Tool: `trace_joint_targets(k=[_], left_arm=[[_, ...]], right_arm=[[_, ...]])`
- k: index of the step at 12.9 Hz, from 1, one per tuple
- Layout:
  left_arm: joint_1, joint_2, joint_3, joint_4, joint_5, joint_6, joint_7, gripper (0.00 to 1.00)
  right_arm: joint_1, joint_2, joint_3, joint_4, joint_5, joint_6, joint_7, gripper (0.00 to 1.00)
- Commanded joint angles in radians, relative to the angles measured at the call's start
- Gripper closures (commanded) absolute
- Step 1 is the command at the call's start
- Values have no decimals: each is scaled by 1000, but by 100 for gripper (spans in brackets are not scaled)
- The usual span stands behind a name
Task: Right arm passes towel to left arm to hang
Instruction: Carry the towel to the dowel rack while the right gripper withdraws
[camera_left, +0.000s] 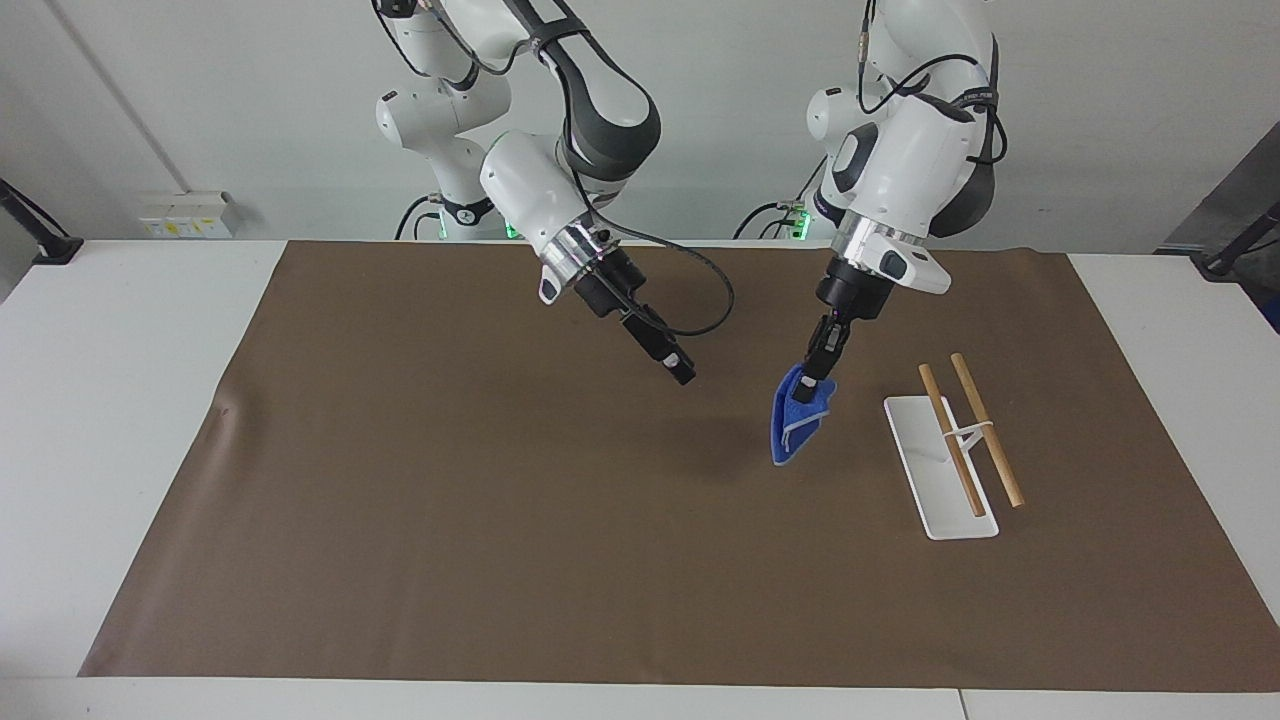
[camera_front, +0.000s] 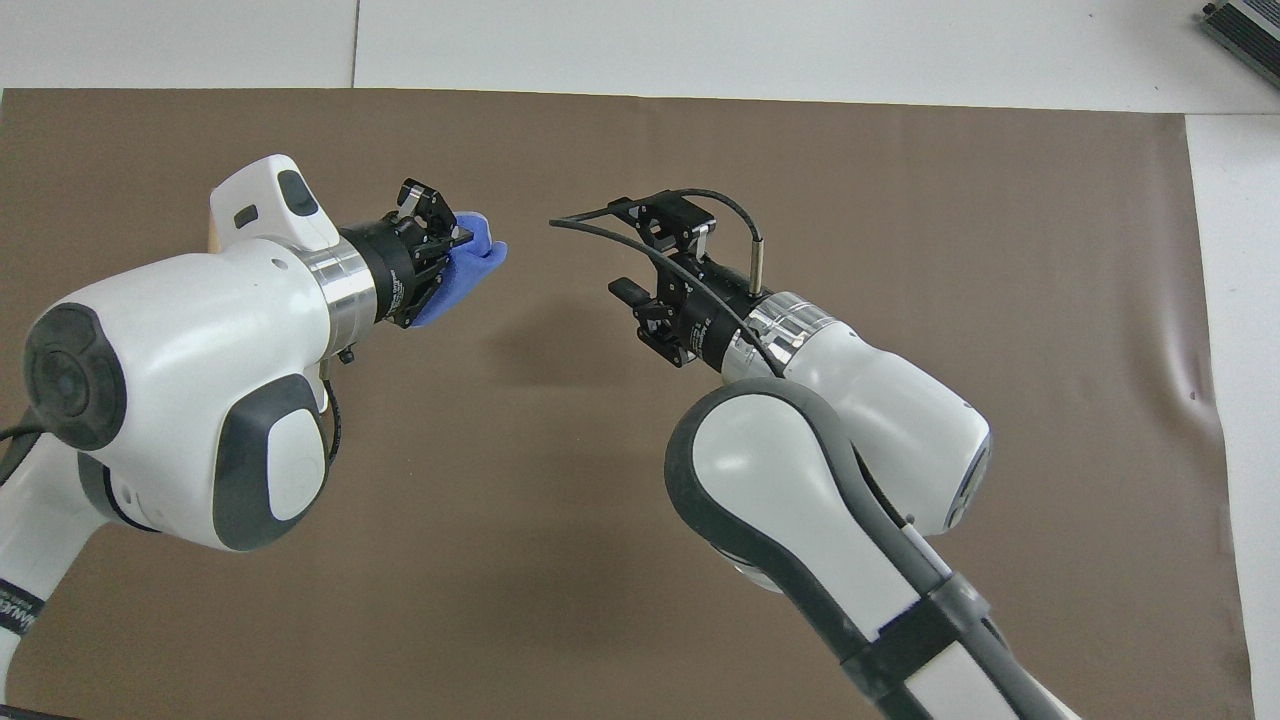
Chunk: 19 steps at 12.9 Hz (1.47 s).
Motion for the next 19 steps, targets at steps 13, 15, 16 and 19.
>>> trace_joint_targets(k=[13, 15, 16, 19], left_arm=[[16, -3, 347, 43, 114, -204, 246, 100], [16, 0, 384, 94, 195, -268, 246, 100], [16, 1, 393, 114, 256, -303, 246, 100], [17, -2, 408, 114, 363, -316, 246, 100]], right_arm=[[-357, -19, -2, -122, -825, -240, -736, 0], [-392, -19, -6, -105, -964, -314, -729, 0], [-421, -19, -6, -93, -1037, -357, -726, 0], [-464, -21, -9, -33, -1179, -476, -710, 0]])
